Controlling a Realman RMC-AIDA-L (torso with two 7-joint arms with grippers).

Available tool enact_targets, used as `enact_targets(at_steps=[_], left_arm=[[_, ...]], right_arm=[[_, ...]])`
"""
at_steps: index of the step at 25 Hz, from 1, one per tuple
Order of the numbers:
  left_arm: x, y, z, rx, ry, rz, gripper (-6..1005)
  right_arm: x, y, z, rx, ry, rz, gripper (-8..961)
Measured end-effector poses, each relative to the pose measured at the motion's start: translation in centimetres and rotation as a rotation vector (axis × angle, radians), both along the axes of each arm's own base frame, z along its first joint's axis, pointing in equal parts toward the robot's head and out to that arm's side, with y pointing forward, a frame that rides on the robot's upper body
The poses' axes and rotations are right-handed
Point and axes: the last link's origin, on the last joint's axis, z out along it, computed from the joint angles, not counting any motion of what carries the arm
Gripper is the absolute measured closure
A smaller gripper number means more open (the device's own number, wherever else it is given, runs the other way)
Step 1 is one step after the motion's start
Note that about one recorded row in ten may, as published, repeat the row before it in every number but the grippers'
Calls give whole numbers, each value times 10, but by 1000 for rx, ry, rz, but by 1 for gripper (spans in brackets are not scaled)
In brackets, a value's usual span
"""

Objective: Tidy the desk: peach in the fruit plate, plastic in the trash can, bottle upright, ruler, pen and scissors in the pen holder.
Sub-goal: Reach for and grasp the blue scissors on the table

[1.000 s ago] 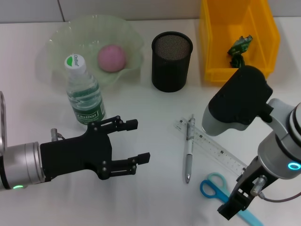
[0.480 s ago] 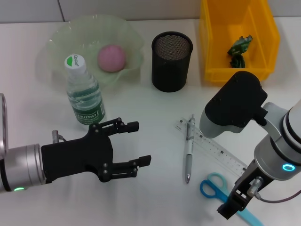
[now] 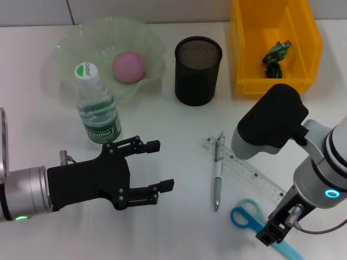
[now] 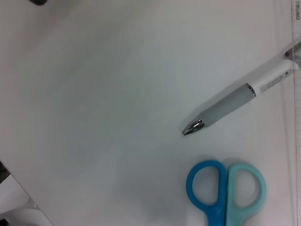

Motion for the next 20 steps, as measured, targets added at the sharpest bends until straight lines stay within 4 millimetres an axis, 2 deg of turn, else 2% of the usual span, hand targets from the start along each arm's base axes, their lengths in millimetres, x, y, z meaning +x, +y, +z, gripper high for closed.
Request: enact_targets(at_steps=[2, 13, 20], left_arm=[[0, 0, 0, -1, -1, 0, 201], [1, -1, -1, -3, -3, 0, 202], [1, 0, -1, -4, -4, -3, 202]], right_arm=[[0, 0, -1, -3, -3, 3, 505], [3, 0, -5, -14, -16, 8, 499], [4, 0, -6, -14, -17, 3, 604]])
